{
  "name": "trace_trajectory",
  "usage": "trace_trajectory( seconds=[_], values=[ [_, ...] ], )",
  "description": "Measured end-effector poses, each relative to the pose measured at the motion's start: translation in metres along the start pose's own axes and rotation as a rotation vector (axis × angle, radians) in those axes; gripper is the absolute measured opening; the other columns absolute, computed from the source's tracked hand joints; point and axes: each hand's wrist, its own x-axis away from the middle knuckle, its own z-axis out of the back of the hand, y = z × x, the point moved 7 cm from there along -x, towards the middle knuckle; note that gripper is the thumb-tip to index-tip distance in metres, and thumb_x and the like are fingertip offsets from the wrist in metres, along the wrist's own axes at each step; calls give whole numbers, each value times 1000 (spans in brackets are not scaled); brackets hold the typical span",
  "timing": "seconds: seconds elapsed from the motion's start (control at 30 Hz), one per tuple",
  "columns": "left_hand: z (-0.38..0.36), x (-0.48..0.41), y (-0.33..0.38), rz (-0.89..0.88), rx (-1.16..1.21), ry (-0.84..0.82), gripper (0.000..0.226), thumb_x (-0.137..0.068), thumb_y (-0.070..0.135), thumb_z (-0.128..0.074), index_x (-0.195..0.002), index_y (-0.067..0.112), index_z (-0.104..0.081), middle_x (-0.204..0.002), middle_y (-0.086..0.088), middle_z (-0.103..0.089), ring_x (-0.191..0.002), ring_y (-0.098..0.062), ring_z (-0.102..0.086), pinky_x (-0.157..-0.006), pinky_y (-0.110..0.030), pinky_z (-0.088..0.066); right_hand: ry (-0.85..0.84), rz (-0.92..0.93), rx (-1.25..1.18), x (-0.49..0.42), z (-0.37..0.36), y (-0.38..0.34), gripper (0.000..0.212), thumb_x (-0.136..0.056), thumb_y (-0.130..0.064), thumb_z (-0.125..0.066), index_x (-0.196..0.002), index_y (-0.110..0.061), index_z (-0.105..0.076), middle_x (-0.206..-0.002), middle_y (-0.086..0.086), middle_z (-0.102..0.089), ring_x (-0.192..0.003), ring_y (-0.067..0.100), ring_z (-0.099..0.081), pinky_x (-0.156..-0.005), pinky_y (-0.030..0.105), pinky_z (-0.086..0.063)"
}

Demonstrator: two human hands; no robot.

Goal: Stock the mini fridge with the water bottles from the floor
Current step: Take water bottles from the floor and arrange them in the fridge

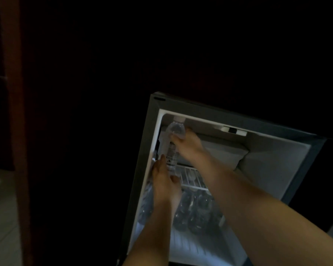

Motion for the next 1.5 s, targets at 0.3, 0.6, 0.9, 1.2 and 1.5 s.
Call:
trace_trajectory(
  seconds=[0.3,0.6,0.9,1.2,1.5],
  values=[
    [6,0,-4,124,55,-34,56,-90,4,-52,-140,23,-36,-138,-2,-48,-112,-17,-57,-92,-35,-53,-75,-9,48,15,1,3,31,-96,-32,-47,-117,-11,-55,-100,6,-60,-90,18,-58,-69,26,-41],
    [14,9,22,-13,-243,-308,25,-94,16,-47,-95,1,-67,-105,-19,-67,-99,-30,-63,-91,-38,-51,-318,-184,177,69,28,43,20,-95,-19,-50,-100,-5,-63,-94,14,-67,-86,27,-68,-78,40,-57],
    [-3,76,53,23,-598,-849,19,-95,26,-45,-95,18,-62,-100,-9,-59,-88,-17,-57,-87,-31,-45,-656,-262,361,154,75,58,32,-94,-20,-51,-125,-13,-53,-96,5,-60,-82,14,-62,-70,24,-53],
    [-36,167,111,-178,-913,-1155,41,-97,34,-42,-125,8,-56,-116,-10,-61,-95,-17,-55,-85,-28,-43,-711,-250,502,252,152,80,34,-95,-19,-52,-127,-8,-51,-104,6,-59,-83,15,-61,-68,24,-53],
    [-116,302,161,-380,-930,-1427,40,-97,34,-42,-127,10,-53,-121,-10,-59,-103,-20,-56,-96,-35,-44,-678,-295,539,352,239,137,28,-94,-17,-54,-119,-4,-58,-93,8,-65,-64,6,-57,-63,23,-49]
  ],
)
